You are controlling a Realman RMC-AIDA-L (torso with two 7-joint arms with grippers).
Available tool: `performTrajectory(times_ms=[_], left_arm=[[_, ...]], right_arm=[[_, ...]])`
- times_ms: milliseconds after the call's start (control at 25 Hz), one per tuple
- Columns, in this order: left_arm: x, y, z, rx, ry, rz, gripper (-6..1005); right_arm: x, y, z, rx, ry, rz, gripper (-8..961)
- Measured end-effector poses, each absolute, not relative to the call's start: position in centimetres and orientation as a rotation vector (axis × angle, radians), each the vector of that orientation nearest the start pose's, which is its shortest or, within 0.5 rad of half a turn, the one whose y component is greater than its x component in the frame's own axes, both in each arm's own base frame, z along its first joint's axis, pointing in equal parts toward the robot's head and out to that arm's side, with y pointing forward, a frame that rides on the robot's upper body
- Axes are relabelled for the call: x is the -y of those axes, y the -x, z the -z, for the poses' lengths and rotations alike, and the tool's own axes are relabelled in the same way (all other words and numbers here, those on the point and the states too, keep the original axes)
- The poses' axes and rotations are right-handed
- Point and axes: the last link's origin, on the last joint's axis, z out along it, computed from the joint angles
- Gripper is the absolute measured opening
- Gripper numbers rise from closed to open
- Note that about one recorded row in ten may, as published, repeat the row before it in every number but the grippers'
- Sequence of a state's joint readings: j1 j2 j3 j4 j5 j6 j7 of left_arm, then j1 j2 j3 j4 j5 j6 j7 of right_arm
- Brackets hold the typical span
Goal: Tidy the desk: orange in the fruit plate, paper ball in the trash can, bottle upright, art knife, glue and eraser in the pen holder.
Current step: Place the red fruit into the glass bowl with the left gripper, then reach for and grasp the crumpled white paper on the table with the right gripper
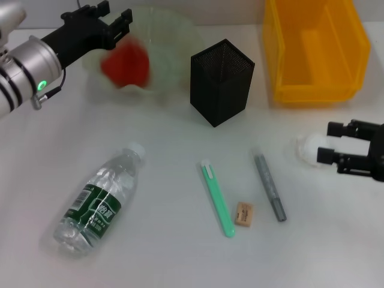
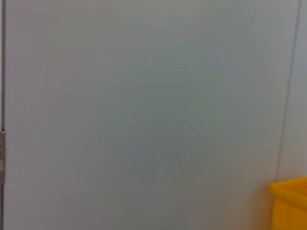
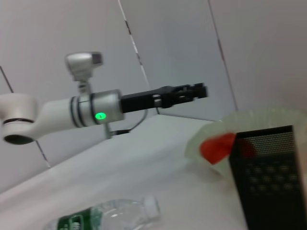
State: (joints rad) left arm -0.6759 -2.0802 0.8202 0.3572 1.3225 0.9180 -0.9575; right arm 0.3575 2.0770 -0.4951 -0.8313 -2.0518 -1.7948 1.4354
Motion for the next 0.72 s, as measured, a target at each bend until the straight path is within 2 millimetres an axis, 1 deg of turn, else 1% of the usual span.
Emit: performTrajectory(times_ms=[80,120,200,280,360,480,520,560,640,680,720], left_arm=[[-41.6,25.6,0.7,0.583,2.106,0.744,368],[-41.2,25.8,0.5,0.575,2.111,0.761,392],[-40.6,25.9,0.2,0.556,2.122,0.788,440],[-39.8,25.9,0.0,0.536,2.151,0.823,526],[-38.7,25.9,0.0,0.52,2.196,0.853,611],[-36.0,26.2,0.2,0.445,2.295,0.871,761],[-34.7,26.5,0.5,0.409,2.341,0.868,814],[-33.7,26.6,0.8,0.38,2.378,0.868,814],[-31.6,26.8,1.5,0.325,2.461,0.88,814],[-30.3,26.8,1.8,0.289,2.516,0.9,814],[-28.3,26.8,2.2,0.241,2.597,0.939,814]], right_arm=[[-28.0,-30.0,-5.8,-0.752,2.615,-0.742,755],[-28.6,-29.6,-6.6,-0.772,2.609,-0.708,755],[-28.8,-29.3,-6.9,-0.781,2.606,-0.693,755],[-29.4,-28.8,-7.7,-0.804,2.609,-0.632,755],[-30.0,-28.1,-8.6,-0.85,2.616,-0.522,755],[-31.4,-26.5,-9.4,-0.951,2.611,-0.302,754],[-32.4,-25.1,-9.5,-1.015,2.597,-0.15,754],[-32.4,-25.1,-9.5,-1.015,2.597,-0.15,754],[-33.3,-23.8,-9.2,-1.066,2.574,0.016,754],[-33.7,-23.1,-8.9,-1.085,2.56,0.094,754],[-34.1,-22.5,-8.3,-1.097,2.552,0.173,754]])
